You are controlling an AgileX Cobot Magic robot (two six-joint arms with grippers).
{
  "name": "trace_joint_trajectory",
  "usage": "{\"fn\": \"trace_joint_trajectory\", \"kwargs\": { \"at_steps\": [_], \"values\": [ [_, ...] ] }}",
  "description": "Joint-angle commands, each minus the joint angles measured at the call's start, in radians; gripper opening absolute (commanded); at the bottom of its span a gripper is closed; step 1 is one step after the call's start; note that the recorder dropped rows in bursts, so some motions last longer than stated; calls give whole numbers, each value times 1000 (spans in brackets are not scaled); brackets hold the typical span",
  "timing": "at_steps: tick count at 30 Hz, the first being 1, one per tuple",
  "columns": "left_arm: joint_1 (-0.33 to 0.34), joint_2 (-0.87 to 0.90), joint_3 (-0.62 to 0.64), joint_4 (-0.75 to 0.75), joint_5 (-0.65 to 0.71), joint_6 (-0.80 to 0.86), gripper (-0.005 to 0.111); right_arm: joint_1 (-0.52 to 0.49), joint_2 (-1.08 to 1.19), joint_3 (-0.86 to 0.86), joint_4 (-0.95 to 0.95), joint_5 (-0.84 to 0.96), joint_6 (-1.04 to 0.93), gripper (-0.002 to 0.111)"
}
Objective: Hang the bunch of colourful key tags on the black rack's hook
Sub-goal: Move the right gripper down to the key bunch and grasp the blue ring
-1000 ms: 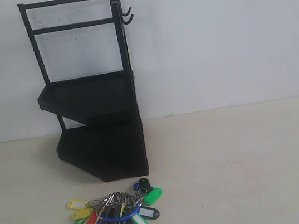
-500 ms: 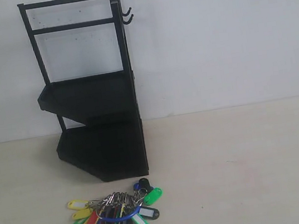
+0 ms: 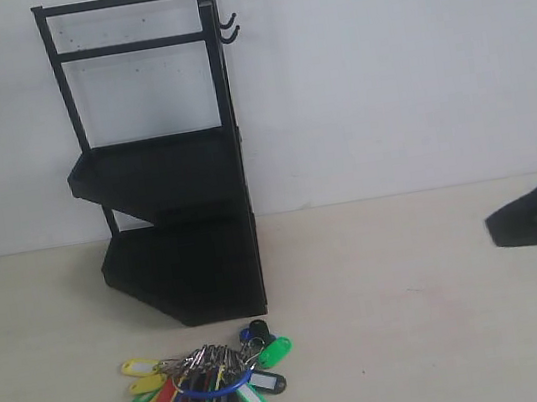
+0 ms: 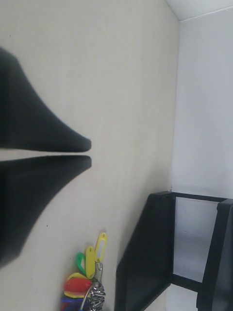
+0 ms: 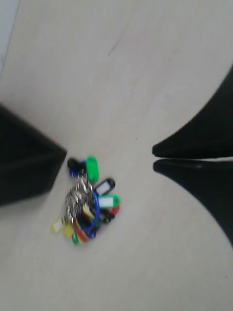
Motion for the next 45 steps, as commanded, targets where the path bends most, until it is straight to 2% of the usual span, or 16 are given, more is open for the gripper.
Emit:
{"fn": "trace_joint_trajectory", "kwargs": {
  "at_steps": [1,3,6,10,19,22,25,27,32,33,45],
  "values": [
    [3,4,-2,-7,-8,0,4,64,159,-132,63,75,-137,0],
    [3,4,-2,-7,-8,0,4,127,229,-190,30,84,-188,0],
    [3,4,-2,-7,-8,0,4,262,339,-299,-118,79,-209,0],
    [3,4,-2,-7,-8,0,4,442,477,-452,-385,-13,-26,0],
    [3,4,-2,-7,-8,0,4,676,780,-784,-806,78,108,0],
    [3,4,-2,-7,-8,0,4,733,878,-865,-998,124,189,0],
    [3,4,-2,-7,-8,0,4,782,944,-906,-1113,149,230,1],
    [3,4,-2,-7,-8,0,4,809,969,-908,-1138,141,233,6],
    [3,4,-2,-7,-8,0,4,855,999,-908,-1143,79,233,42],
    [3,4,-2,-7,-8,0,4,858,1001,-908,-1143,65,233,47],
    [3,4,-2,-7,-8,0,4,867,1034,-908,-1107,-53,252,43]
  ]
}}
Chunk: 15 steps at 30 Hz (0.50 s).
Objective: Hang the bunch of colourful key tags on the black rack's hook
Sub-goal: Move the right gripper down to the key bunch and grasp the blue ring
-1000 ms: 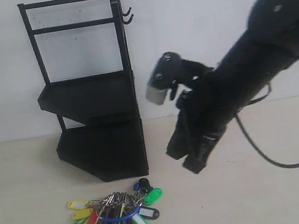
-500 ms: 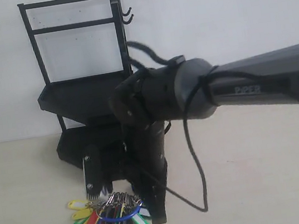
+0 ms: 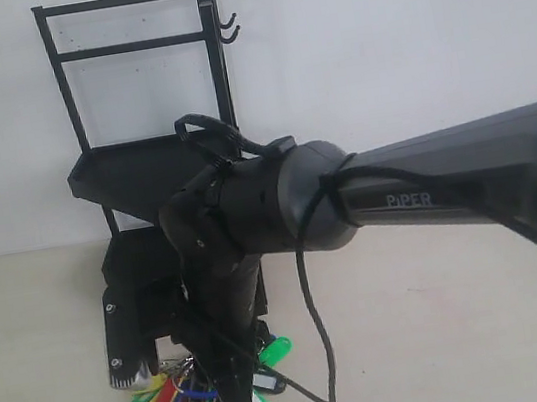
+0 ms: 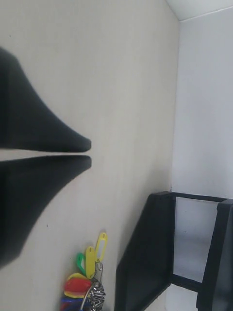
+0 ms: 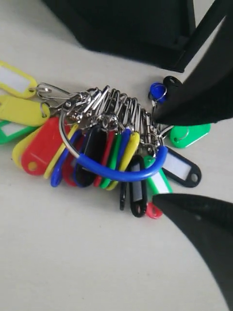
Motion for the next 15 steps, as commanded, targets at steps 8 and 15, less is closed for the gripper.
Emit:
{"fn": "trace_joint_trajectory", "kwargs": {
  "at_steps": [8,15],
  "values": [
    [3,4,-2,-7,-8,0,4,2,80,-7,10,-72,40,43],
    [3,4,-2,-7,-8,0,4,2,108,-7,15,-132,69,43]
  ]
}}
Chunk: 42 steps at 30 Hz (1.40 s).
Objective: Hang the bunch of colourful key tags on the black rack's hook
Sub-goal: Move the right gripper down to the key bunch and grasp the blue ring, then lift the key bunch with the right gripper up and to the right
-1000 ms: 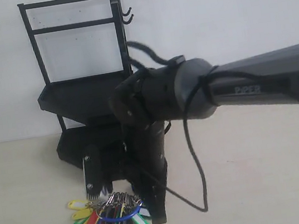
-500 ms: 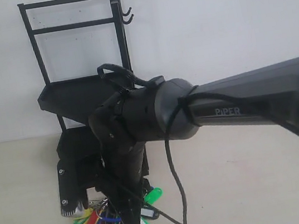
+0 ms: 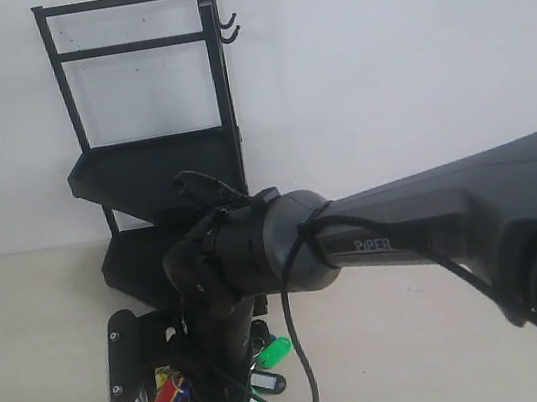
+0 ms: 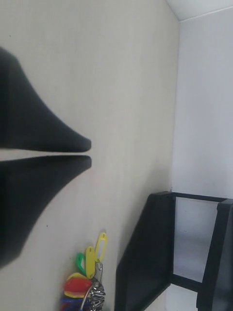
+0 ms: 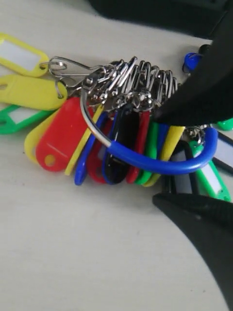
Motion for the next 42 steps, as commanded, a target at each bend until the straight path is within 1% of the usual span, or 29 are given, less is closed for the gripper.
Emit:
{"fn": "trace_joint_trajectory", "kwargs": {
  "at_steps": [1,7,9,10,11,12,13,16,21,23,25,27,28,31,36,41,42],
  "values": [
    [3,4,-2,-7,-8,0,4,2,15,-7,0,-32,32,43],
    [3,4,-2,-7,-8,0,4,2,23,-7,6,-20,73,42],
    [3,4,-2,-7,-8,0,4,2,23,-7,10,-12,73,32],
    [3,4,-2,-7,-8,0,4,2,23,-7,10,-7,73,25],
    [3,4,-2,-7,-8,0,4,2,21,-7,10,12,73,13],
    [3,4,-2,-7,-8,0,4,2,13,-9,10,32,73,3],
    [3,4,-2,-7,-8,0,4,2,7,-14,10,53,76,0],
    [3,4,-2,-7,-8,0,4,4,-68,-65,10,133,108,0],
    [3,4,-2,-7,-8,0,4,2,-272,-134,10,86,292,0],
    [3,4,-2,-7,-8,0,4,-2,-361,-134,10,16,409,0],
    [3,4,-2,-7,-8,0,4,-21,-445,-132,12,-49,605,0],
    [3,4,-2,-7,-8,0,4,-45,-499,-132,12,-52,755,0],
    [3,4,-2,-7,-8,0,4,-60,-517,-132,12,-35,785,0],
    [3,4,-2,-7,-8,0,4,-110,-557,-132,10,10,805,0],
    [3,4,-2,-7,-8,0,4,-141,-570,-132,-20,70,796,0],
    [3,4,-2,-7,-8,0,4,-141,-600,-132,-156,134,811,0],
    [3,4,-2,-7,-8,0,4,-141,-621,-132,-254,149,872,0]
  ]
}}
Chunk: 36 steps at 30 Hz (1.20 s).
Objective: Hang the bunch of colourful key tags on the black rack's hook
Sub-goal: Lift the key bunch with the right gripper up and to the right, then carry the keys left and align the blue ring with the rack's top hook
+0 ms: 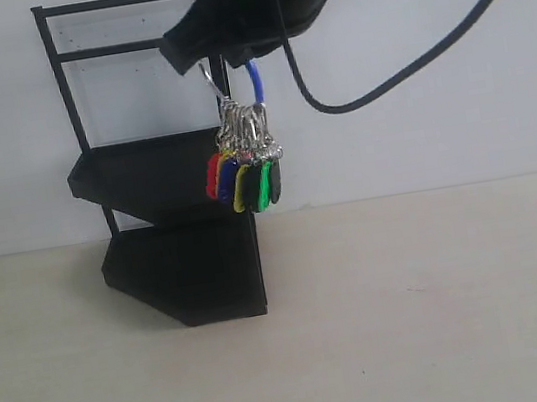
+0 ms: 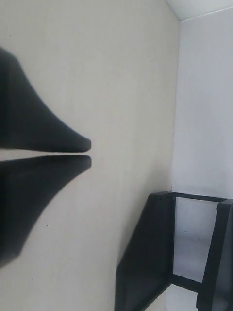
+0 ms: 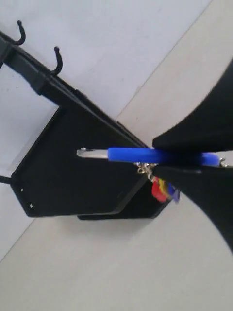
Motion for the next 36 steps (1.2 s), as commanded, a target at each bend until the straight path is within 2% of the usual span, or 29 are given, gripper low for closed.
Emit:
{"fn": "trace_joint_trajectory", "kwargs": {
  "at_steps": [1,2,3,5,6,8,9,10,12,13,15,16,17,18,20,21,24,25,27,28,31,32,34,35,36],
  "values": [
    [3,4,-2,-7,-8,0,4,-5,-75,-5,-251,36,130,0],
    [3,4,-2,-7,-8,0,4,-10,-98,-5,-382,48,262,0],
    [3,4,-2,-7,-8,0,4,-14,-108,-5,-388,48,329,0],
    [3,4,-2,-7,-8,0,4,-12,-121,-5,-252,62,117,0],
    [3,4,-2,-7,-8,0,4,-16,-123,-5,-245,77,61,0],
    [3,4,-2,-7,-8,0,4,-49,-125,-5,-310,51,295,0],
    [3,4,-2,-7,-8,0,4,-52,-125,-5,-203,56,83,0],
    [3,4,-2,-7,-8,0,4,-52,-125,-5,-179,65,8,0],
    [3,4,-2,-7,-8,0,4,-79,-127,-5,-341,61,280,0],
    [3,4,-2,-7,-8,0,4,-84,-127,-5,-321,72,282,0],
    [3,4,-2,-7,-8,0,4,-82,-129,-5,-153,79,-9,0],
    [3,4,-2,-7,-8,0,4,-88,-129,-5,-192,51,45,0],
    [3,4,-2,-7,-8,0,4,-115,-132,-5,-260,22,272,0],
    [3,4,-2,-7,-8,0,4,-117,-134,-5,-235,23,256,0],
    [3,4,-2,-7,-8,0,4,-112,-137,-5,-127,50,-7,0],
    [3,4,-2,-7,-8,0,4,-112,-137,-5,-124,50,-36,0],
    [3,4,-2,-7,-8,0,4,-151,-137,-5,-257,-4,266,0],
    [3,4,-2,-7,-8,0,4,-156,-137,-5,-221,-8,246,0],
    [3,4,-2,-7,-8,0,4,-155,-137,-5,-96,11,-30,0],
    [3,4,-2,-7,-8,0,4,-153,-132,-5,-76,11,-105,0],
    [3,4,-2,-7,-8,0,4,-187,-123,-5,-152,-61,193,0],
    [3,4,-2,-7,-8,0,4,-187,-121,-5,-115,-63,185,0],
    [3,4,-2,-7,-8,0,4,-186,-113,-5,-33,-56,-81,0],
    [3,4,-2,-7,-8,0,4,-189,-99,-5,-47,-70,-92,0],
    [3,4,-2,-7,-8,0,4,-206,-91,-5,-66,-93,13,0]
  ]
}}
